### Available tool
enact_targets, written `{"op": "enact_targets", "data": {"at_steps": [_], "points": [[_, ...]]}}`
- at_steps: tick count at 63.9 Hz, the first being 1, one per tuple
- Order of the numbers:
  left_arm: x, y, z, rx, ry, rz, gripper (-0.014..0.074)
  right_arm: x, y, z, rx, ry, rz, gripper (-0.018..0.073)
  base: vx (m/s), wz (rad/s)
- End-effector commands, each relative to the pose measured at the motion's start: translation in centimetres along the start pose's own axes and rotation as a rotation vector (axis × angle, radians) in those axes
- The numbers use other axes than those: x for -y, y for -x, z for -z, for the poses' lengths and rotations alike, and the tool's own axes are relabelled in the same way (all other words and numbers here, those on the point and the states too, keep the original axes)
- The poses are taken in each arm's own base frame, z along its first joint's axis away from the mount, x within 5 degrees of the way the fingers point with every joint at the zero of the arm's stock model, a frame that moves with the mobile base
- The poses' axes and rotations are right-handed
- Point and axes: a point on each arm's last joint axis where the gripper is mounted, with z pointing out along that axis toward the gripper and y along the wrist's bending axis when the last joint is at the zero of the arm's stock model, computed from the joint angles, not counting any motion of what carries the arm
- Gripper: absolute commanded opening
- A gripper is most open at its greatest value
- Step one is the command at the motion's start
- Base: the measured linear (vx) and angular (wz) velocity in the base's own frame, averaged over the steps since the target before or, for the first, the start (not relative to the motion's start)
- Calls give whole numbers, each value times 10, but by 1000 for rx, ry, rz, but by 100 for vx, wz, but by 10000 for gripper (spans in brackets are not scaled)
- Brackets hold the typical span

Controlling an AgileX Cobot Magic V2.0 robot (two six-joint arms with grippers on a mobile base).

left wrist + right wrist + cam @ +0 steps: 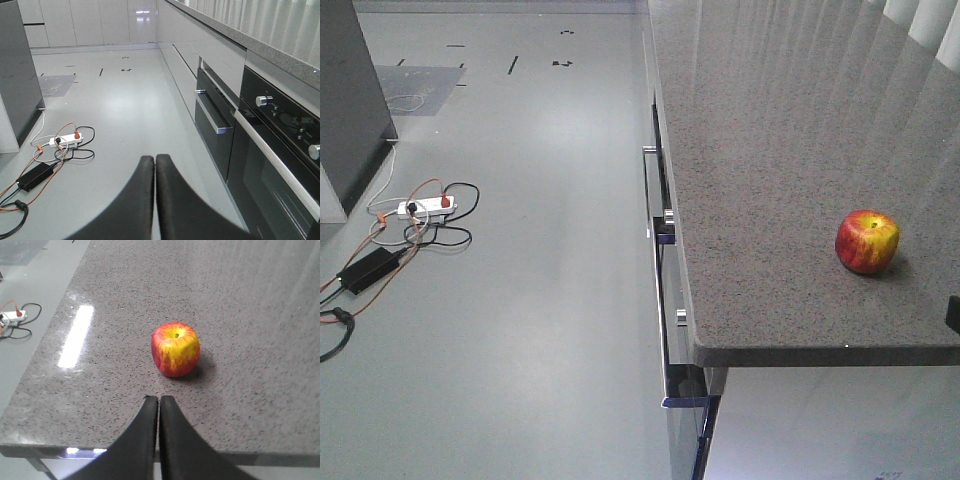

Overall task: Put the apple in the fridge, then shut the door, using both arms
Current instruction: 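Move the right gripper over the red-yellow apple on the counter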

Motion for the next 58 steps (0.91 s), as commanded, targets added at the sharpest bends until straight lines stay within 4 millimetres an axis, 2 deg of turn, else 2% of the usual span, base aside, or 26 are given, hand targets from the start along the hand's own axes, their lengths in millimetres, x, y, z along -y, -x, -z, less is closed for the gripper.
{"op": "enact_targets", "data": {"at_steps": [1,10,20,27,45,58], "points": [[1,0,-1,61,-13,18,-5,0,18,5,115,-8,66,67,0,0],[1,0,-1,61,-13,18,-5,0,25,0,106,-3,54,251,0,0],[1,0,-1,61,-13,18,-5,0,32,-11,60,-1,49,575,0,0],[1,0,-1,61,-13,18,-5,0,29,-17,29,0,51,727,0,0],[1,0,-1,61,-13,18,-5,-2,34,-20,60,17,-12,712,0,0],[1,0,-1,61,-13,18,-5,-3,61,-41,16,21,-14,683,0,0]]}}
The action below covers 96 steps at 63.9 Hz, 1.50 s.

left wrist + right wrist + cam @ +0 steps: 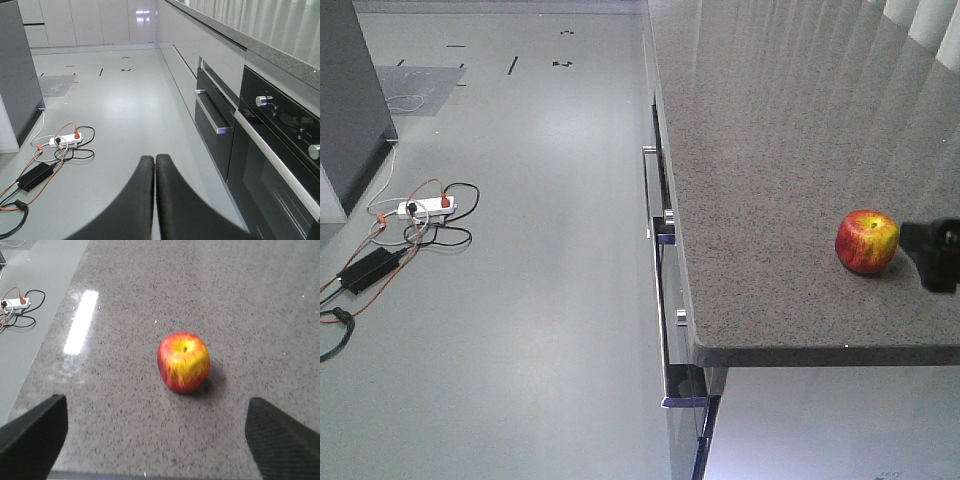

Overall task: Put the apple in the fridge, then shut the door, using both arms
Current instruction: 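Move the right gripper over the red-yellow apple on the counter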

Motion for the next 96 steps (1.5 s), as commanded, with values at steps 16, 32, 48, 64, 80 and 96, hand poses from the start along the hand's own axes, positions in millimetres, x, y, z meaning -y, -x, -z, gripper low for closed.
{"op": "enact_targets", "data": {"at_steps": [16,32,48,64,80,96], "points": [[1,0,-1,61,-13,18,-5,0,70,-51,-41,6,-6,649,0,0],[1,0,-1,61,-13,18,-5,1,77,-101,-168,7,-35,617,0,0],[1,0,-1,61,-13,18,-5,5,74,-132,-228,-14,-14,613,0,0],[1,0,-1,61,-13,18,-5,8,85,-144,-235,-47,20,613,0,0],[1,0,-1,61,-13,18,-5,13,84,-157,-275,-92,18,613,0,0],[1,0,-1,61,-13,18,-5,15,78,-166,-302,-110,41,612,0,0]]}}
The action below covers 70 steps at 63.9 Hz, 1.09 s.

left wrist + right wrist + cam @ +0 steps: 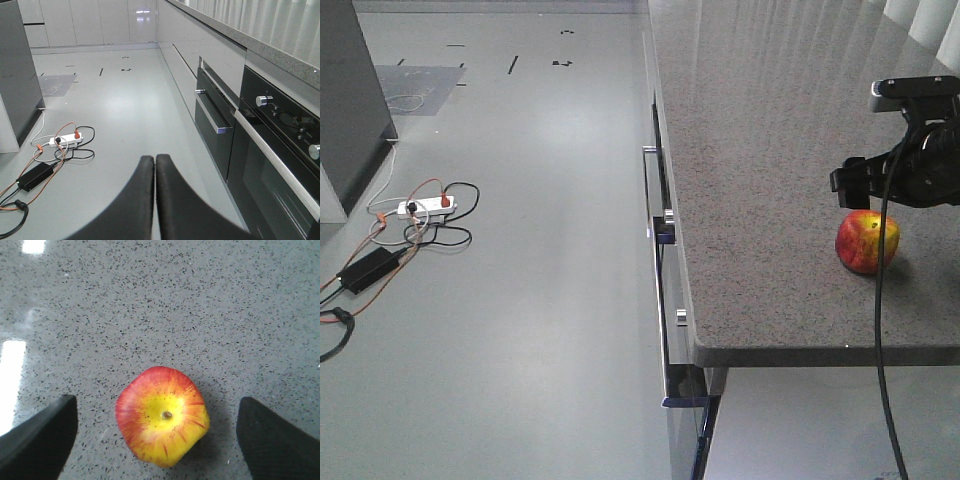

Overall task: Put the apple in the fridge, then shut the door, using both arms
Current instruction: 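Move the right gripper over the red-yellow apple on the counter, then lower the right gripper and close it around the apple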

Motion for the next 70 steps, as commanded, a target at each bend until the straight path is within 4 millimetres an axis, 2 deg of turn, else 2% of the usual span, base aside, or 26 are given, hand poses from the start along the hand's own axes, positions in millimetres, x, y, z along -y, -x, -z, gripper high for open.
{"op": "enact_targets", "data": {"at_steps": [1,45,70], "points": [[1,0,-1,61,-13,18,-5,2,15,18,100,-13,8,611,0,0],[1,0,-1,61,-13,18,-5,1,4,-22,-15,-19,9,594,0,0],[1,0,-1,61,-13,18,-5,2,0,-34,-41,-30,26,592,0,0]]}}
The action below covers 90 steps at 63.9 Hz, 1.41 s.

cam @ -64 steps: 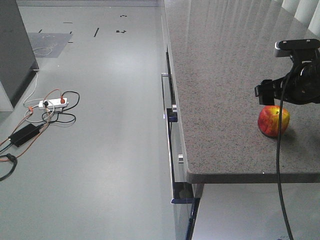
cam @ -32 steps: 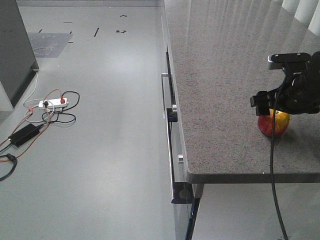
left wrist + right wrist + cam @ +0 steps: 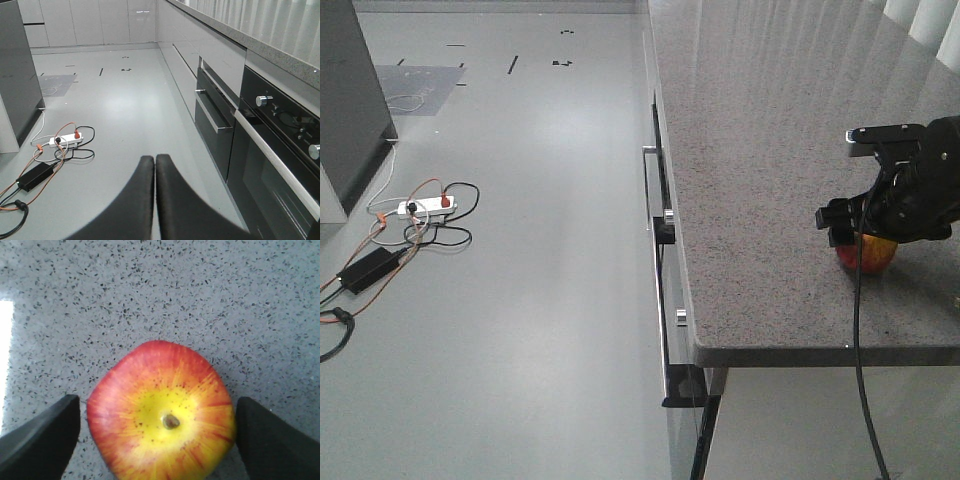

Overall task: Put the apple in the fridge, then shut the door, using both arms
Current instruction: 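Lower the right gripper and close it around the apple, then lift the apple with the right gripper off the counter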

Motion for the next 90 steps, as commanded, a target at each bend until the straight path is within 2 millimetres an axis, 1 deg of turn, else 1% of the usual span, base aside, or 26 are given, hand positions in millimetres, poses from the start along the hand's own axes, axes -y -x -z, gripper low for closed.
{"op": "enact_targets", "data": {"at_steps": [1,6,11,31,34,42,50,59,68,73,79,83,86,90], "points": [[1,0,-1,61,-13,18,-5,3,15,23,110,-12,9,590,0,0],[1,0,-1,61,-13,18,-5,3,15,22,108,-12,9,574,0,0],[1,0,-1,61,-13,18,-5,3,15,22,108,-13,10,529,0,0],[1,0,-1,61,-13,18,-5,3,14,22,95,-19,38,251,0,0],[1,0,-1,61,-13,18,-5,3,14,22,95,-19,44,223,0,0],[1,0,-1,61,-13,18,-5,3,12,22,82,-19,43,190,0,0],[1,0,-1,61,-13,18,-5,4,14,31,102,-14,22,193,0,0],[1,0,-1,61,-13,18,-5,4,18,60,183,8,3,194,0,0],[1,0,-1,61,-13,18,-5,4,19,98,275,24,-7,195,0,0],[1,0,-1,61,-13,18,-5,4,16,118,309,34,-17,197,0,0],[1,0,-1,61,-13,18,-5,3,8,144,319,63,13,197,0,0],[1,0,-1,61,-13,18,-5,1,1,158,332,94,32,198,0,0],[1,0,-1,61,-13,18,-5,0,-7,170,365,111,39,197,0,0],[1,0,-1,61,-13,18,-5,-1,-21,177,391,128,33,197,0,0]]}}
